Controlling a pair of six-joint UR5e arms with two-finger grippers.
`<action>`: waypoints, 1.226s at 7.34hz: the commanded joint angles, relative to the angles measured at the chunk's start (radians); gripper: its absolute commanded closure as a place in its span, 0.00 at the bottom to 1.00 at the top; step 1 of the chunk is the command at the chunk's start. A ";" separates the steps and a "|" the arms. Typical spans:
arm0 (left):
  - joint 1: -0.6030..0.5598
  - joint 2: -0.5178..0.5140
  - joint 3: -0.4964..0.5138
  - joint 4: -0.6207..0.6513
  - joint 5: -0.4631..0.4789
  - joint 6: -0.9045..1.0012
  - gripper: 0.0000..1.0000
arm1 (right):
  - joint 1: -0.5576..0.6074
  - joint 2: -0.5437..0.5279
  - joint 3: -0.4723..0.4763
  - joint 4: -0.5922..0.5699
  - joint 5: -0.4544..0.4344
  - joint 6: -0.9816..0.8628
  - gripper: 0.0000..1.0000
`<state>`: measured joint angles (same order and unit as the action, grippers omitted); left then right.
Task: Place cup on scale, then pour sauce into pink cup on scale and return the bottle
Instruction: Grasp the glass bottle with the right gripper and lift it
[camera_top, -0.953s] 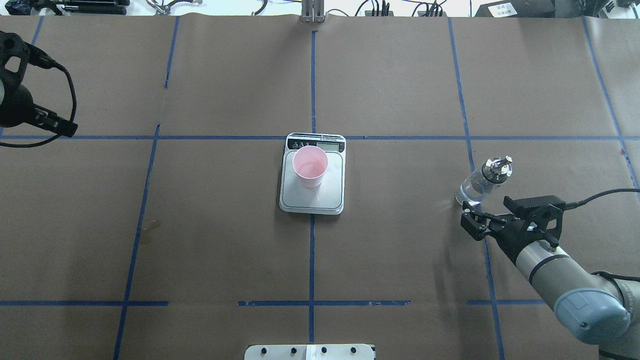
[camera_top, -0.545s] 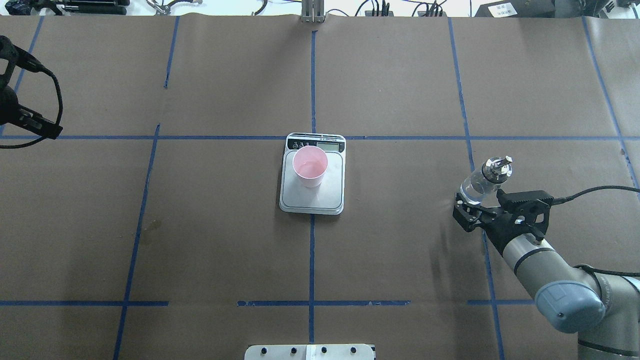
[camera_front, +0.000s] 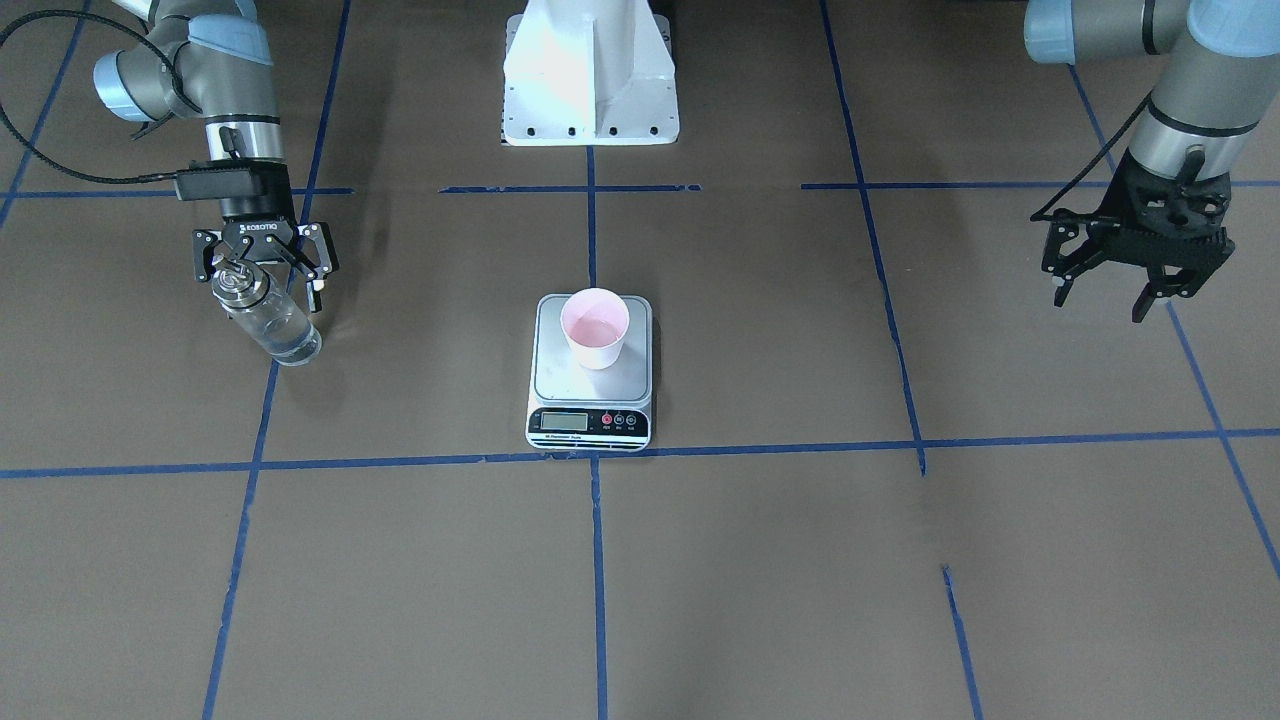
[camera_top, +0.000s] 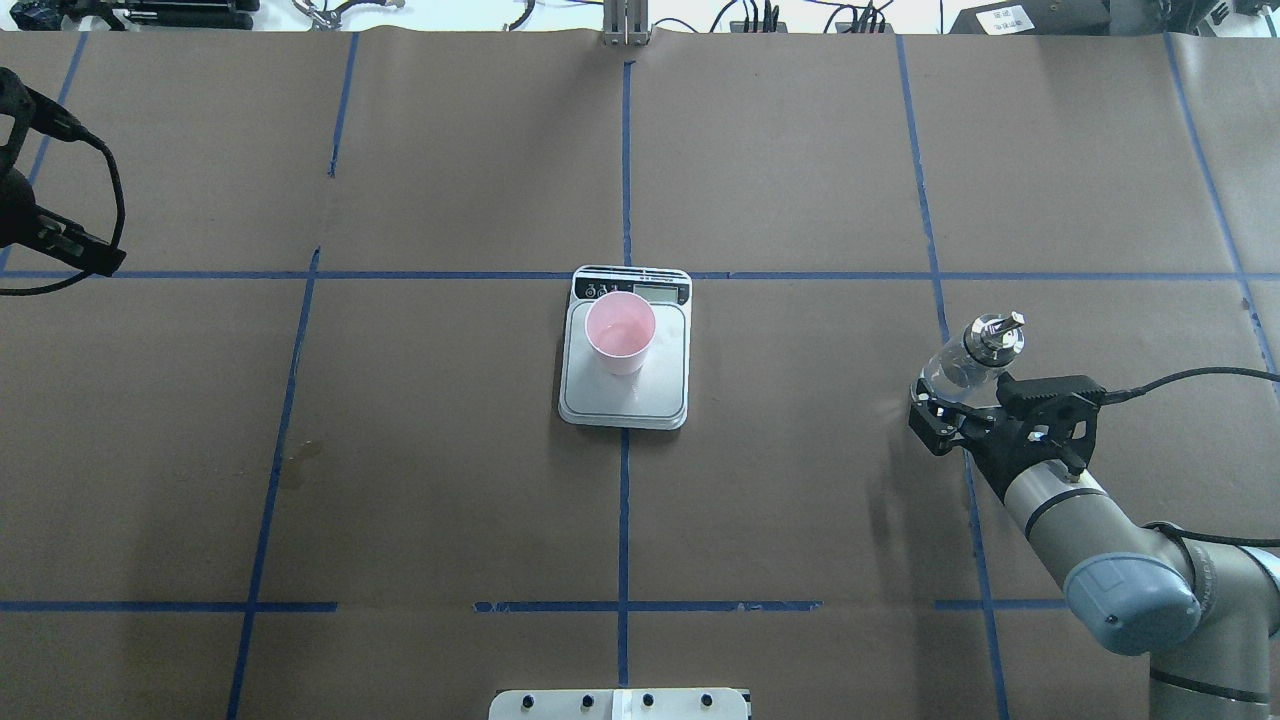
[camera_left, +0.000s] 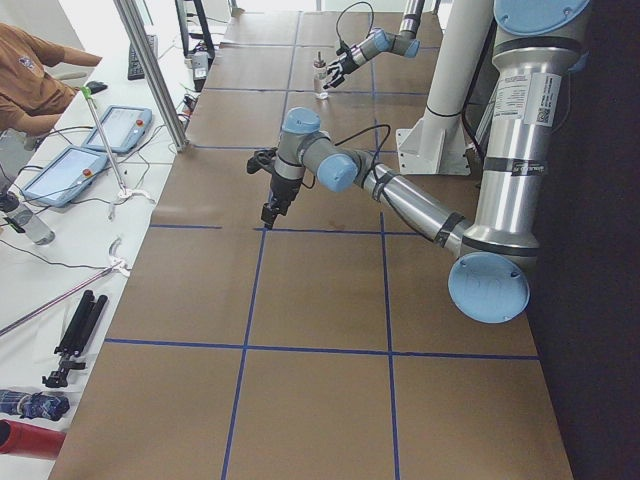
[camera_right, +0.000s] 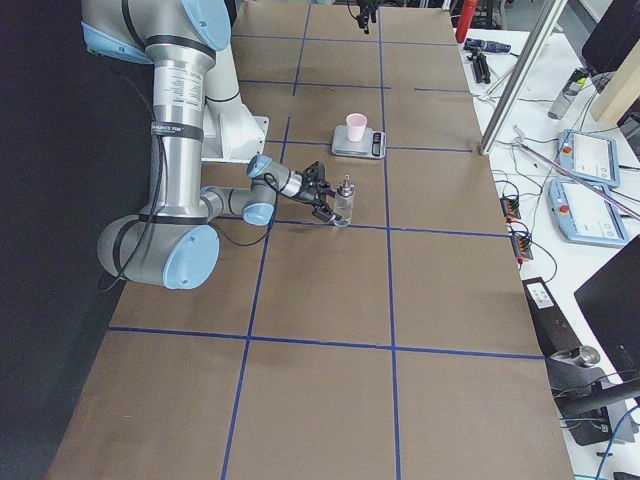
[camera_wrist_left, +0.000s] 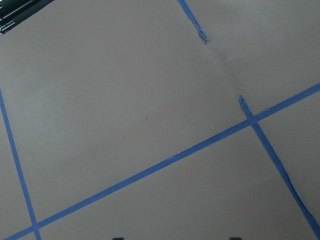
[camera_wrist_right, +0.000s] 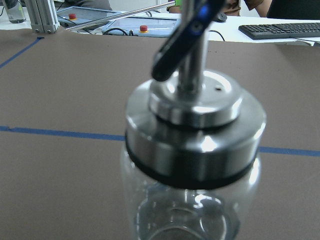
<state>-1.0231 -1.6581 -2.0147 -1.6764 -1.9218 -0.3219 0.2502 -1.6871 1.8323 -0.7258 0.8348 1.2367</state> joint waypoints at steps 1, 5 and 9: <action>0.000 -0.002 -0.001 0.001 0.000 -0.002 0.24 | 0.012 0.003 -0.013 0.000 -0.003 0.001 0.00; 0.003 -0.002 0.002 0.001 0.001 -0.009 0.23 | 0.017 0.037 -0.053 0.009 -0.028 0.003 0.01; 0.003 -0.003 0.005 0.001 0.001 -0.011 0.23 | 0.015 0.063 -0.091 0.061 -0.077 -0.008 0.02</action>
<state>-1.0201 -1.6608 -2.0095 -1.6751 -1.9206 -0.3325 0.2652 -1.6353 1.7533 -0.6902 0.7706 1.2353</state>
